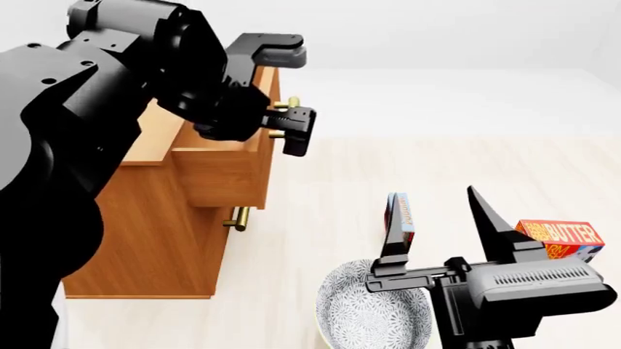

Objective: Put the chocolate pudding in the top drawer of the cabinet and close it.

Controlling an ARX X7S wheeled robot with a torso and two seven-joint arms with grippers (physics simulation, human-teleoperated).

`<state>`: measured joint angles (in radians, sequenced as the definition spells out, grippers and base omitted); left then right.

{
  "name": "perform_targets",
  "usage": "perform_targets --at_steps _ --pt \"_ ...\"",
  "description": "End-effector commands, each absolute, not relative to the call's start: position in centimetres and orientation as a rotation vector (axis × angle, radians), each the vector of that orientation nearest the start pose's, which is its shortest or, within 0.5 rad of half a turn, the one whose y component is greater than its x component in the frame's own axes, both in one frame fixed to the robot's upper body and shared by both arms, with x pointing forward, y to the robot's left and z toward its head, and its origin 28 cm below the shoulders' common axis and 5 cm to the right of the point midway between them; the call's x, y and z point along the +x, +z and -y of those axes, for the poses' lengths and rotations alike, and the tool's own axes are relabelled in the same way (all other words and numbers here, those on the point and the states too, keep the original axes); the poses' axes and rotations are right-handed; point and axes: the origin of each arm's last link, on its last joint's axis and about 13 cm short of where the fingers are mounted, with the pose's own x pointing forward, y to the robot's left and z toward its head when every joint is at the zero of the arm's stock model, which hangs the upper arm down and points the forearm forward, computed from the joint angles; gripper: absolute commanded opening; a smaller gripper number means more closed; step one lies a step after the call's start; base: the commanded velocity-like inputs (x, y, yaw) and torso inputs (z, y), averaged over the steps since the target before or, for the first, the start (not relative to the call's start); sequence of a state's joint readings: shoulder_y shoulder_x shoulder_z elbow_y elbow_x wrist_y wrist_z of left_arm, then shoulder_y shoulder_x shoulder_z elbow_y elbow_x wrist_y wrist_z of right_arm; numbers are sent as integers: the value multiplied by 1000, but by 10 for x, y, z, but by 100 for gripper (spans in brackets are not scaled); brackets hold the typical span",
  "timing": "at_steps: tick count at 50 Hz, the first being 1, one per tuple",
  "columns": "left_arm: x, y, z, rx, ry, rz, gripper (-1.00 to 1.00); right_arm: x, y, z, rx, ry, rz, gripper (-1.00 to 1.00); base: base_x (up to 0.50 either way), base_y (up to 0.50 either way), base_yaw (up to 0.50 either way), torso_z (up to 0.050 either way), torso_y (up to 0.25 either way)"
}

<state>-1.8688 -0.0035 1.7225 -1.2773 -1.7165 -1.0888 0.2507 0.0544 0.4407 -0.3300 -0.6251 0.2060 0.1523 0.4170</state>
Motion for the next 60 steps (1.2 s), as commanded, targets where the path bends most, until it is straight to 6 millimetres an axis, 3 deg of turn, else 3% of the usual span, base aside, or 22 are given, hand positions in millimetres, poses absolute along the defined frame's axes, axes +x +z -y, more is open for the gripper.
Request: perform_targets --at_steps 1,21,45,60 --pt "383 333 -165 100 -564 -795 100 191 128 96 -86 79 411 100 0 0 0 0 0" --pt "378 342 -145 123 -673 -743 100 190 126 95 -82 87 408 100 0 0 0 0 0" --pt "374 335 -127 79 -777 -732 100 192 123 95 -79 97 402 100 0 0 0 0 0" --pt "364 344 -112 32 -822 -711 100 194 122 93 -75 105 396 100 0 0 0 0 1"
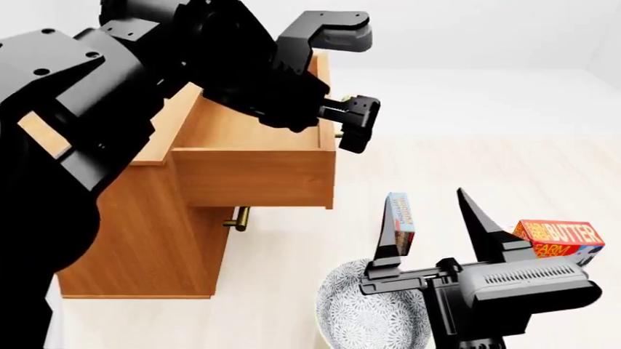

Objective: Put the chocolate pudding in the top drawer of the cabinet and close it.

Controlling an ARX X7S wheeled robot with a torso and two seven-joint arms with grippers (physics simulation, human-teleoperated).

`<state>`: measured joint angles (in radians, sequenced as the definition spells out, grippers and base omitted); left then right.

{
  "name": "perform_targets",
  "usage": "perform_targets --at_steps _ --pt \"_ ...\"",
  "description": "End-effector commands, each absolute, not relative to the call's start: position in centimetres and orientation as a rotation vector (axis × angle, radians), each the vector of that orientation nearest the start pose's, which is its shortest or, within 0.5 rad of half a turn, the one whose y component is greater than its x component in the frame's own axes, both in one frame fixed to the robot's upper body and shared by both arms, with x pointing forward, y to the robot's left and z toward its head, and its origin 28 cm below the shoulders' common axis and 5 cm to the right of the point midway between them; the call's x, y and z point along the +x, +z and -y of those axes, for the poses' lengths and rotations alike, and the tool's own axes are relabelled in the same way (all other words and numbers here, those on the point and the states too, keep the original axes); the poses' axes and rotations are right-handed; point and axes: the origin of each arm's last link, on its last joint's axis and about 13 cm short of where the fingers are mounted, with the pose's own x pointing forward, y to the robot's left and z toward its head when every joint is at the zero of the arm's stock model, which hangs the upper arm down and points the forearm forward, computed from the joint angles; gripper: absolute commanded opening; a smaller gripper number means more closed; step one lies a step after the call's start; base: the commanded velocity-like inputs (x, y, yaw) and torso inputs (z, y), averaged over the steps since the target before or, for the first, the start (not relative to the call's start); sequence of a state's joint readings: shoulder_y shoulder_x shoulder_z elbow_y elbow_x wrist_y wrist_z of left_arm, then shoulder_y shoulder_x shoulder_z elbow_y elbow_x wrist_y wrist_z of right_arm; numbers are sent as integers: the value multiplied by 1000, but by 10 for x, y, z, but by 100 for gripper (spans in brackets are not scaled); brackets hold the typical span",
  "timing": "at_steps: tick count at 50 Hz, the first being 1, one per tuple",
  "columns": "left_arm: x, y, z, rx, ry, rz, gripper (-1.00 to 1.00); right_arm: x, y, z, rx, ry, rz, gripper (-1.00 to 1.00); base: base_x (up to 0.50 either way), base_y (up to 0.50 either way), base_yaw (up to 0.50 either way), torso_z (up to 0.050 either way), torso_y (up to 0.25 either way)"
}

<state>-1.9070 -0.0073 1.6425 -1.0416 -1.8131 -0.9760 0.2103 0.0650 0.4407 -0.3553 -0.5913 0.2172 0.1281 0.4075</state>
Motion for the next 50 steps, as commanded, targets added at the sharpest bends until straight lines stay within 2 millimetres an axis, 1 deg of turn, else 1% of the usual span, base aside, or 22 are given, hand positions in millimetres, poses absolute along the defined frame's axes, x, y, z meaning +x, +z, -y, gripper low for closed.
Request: perform_targets --at_steps 1,11,23,31,38,44,50 --pt "364 345 -112 27 -824 -710 100 195 122 93 -74 105 396 100 0 0 0 0 0" --pt "361 343 -105 3 -862 -712 100 197 122 92 -73 110 395 100 0 0 0 0 0" --pt "358 347 -100 -24 -910 -695 100 198 120 92 -70 111 391 100 0 0 0 0 1" --pt "353 354 -94 -47 -967 -672 100 198 120 91 -66 117 391 100 0 0 0 0 0" --pt "352 358 -93 -61 -982 -660 100 199 119 90 -61 125 391 100 0 0 0 0 1" --pt "355 359 -97 -28 -930 -646 100 199 119 89 -59 130 391 100 0 0 0 0 2" --pt "362 360 -108 34 -803 -622 100 200 119 89 -60 133 392 100 0 0 0 0 2"
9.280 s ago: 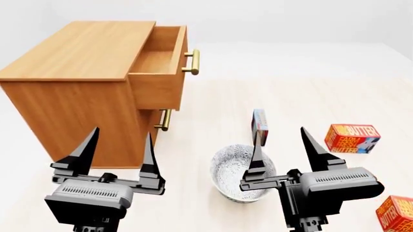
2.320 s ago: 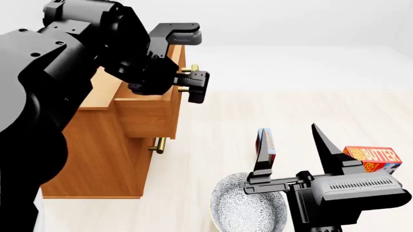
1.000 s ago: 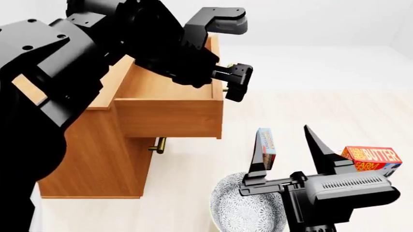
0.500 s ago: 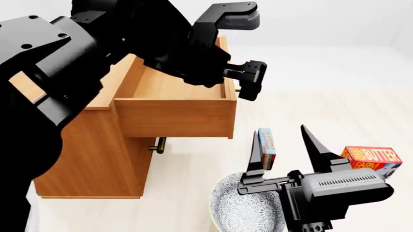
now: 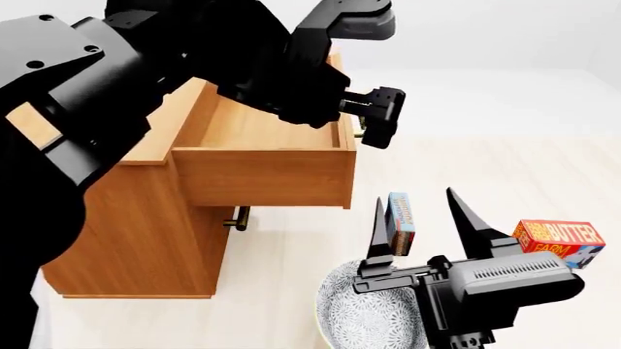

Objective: Put the chocolate pudding in the top drawer of the cabinet and close it.

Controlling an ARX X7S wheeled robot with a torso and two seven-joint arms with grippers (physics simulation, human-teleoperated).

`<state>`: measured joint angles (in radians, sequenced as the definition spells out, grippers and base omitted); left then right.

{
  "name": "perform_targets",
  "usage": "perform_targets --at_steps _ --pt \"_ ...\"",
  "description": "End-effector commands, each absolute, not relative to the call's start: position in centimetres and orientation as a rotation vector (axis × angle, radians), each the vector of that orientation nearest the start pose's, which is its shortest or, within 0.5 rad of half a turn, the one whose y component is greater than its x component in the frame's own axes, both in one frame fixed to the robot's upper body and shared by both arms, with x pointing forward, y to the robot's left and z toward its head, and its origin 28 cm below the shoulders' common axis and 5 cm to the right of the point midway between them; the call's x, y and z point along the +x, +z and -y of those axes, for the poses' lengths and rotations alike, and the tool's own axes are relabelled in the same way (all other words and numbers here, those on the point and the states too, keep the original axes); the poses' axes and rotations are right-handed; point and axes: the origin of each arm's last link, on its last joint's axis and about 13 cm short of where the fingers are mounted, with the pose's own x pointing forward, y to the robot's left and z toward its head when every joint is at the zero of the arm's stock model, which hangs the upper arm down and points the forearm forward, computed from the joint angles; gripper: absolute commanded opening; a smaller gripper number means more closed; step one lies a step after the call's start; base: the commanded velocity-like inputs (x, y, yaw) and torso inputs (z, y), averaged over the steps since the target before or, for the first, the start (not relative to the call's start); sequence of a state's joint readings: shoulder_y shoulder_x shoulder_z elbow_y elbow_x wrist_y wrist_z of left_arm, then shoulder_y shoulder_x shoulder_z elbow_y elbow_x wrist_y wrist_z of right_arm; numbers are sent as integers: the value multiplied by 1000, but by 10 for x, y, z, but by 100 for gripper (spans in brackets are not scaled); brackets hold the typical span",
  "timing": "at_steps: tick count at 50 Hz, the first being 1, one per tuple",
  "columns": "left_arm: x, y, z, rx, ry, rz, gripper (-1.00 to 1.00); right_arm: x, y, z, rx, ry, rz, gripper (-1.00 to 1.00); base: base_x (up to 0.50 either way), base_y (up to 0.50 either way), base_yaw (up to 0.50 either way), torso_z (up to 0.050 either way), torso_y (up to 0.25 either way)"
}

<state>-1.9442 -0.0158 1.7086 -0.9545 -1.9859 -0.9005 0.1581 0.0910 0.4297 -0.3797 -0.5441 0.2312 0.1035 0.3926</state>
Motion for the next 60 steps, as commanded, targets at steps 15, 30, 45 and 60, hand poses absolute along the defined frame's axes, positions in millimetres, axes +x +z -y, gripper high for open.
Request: perform_targets --at_steps 15,30,45,60 --pt "377 378 -132 189 -562 -480 100 198 119 91 -59 135 393 100 0 0 0 0 0" --pt "381 411 -147 193 -527 -262 100 198 120 91 -63 134 397 100 0 0 0 0 0" --pt "337 397 -177 177 -455 -75 100 199 122 91 -66 126 404 100 0 0 0 0 0" --pt "307 376 -191 143 -336 124 100 199 123 91 -64 121 407 100 0 0 0 0 0"
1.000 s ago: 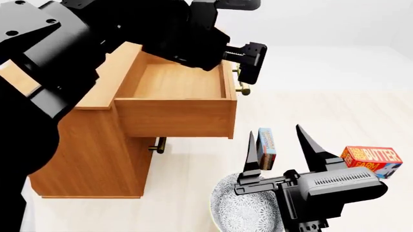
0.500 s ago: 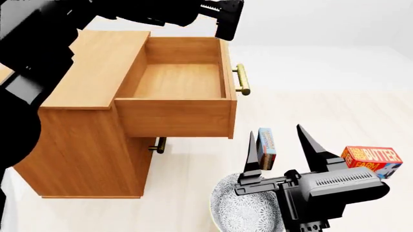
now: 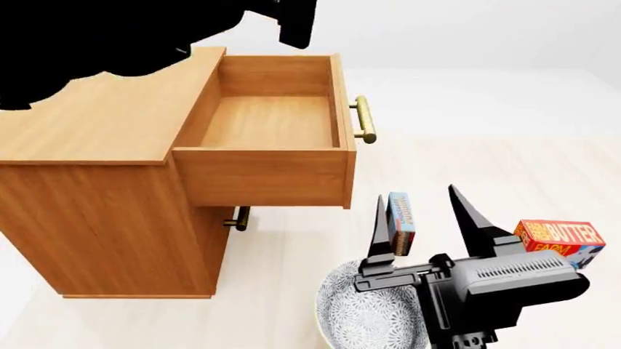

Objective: Put the chocolate pudding in the top drawer of the cabinet and close it.

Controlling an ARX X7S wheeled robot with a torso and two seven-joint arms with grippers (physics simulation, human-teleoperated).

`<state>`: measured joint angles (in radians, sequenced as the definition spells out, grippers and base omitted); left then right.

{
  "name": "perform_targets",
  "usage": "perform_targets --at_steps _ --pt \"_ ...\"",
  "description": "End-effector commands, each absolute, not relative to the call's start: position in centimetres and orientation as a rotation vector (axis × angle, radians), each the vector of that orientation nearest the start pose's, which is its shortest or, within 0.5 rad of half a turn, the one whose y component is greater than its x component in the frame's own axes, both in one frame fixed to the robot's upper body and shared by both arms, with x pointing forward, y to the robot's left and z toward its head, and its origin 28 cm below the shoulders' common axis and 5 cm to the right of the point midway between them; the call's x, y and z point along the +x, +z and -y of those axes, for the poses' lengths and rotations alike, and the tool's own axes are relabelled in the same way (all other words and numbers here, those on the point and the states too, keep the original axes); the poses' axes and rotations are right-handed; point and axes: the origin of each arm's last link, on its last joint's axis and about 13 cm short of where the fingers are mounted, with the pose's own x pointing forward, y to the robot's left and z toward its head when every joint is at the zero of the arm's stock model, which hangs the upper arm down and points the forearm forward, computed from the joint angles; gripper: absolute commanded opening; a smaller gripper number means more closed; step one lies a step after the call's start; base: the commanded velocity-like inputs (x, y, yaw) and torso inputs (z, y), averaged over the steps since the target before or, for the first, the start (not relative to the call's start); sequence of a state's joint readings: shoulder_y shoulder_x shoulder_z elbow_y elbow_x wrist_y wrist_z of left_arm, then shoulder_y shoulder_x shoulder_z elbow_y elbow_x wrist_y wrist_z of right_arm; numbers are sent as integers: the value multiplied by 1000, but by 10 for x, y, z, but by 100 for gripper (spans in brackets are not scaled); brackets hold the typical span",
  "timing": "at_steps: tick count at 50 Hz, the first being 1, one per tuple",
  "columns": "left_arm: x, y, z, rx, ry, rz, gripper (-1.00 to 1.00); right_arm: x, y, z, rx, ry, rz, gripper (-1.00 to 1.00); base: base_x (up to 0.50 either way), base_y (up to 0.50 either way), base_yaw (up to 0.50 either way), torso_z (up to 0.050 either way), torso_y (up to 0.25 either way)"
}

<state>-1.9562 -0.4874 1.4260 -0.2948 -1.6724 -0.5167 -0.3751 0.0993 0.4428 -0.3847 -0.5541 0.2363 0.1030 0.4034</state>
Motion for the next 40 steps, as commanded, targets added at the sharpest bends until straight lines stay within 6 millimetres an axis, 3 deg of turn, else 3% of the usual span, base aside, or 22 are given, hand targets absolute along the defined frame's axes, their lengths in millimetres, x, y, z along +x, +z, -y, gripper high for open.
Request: perform_targets --at_steps 1,10,12,18,40 --pt "304 373 -193 139 -334 134 100 199 123 91 -65 120 407 100 0 0 0 0 0" --pt "284 346 -199 146 -325 240 100 201 124 93 -66 110 405 100 0 0 0 0 0" --pt "266 347 -198 144 -322 259 100 201 124 93 -67 108 405 100 0 0 0 0 0" --pt "242 334 -205 139 -318 298 100 202 127 94 -77 99 408 100 0 0 0 0 0" --pt "179 309 -223 145 -323 374 100 205 136 98 -117 55 416 100 0 0 0 0 0"
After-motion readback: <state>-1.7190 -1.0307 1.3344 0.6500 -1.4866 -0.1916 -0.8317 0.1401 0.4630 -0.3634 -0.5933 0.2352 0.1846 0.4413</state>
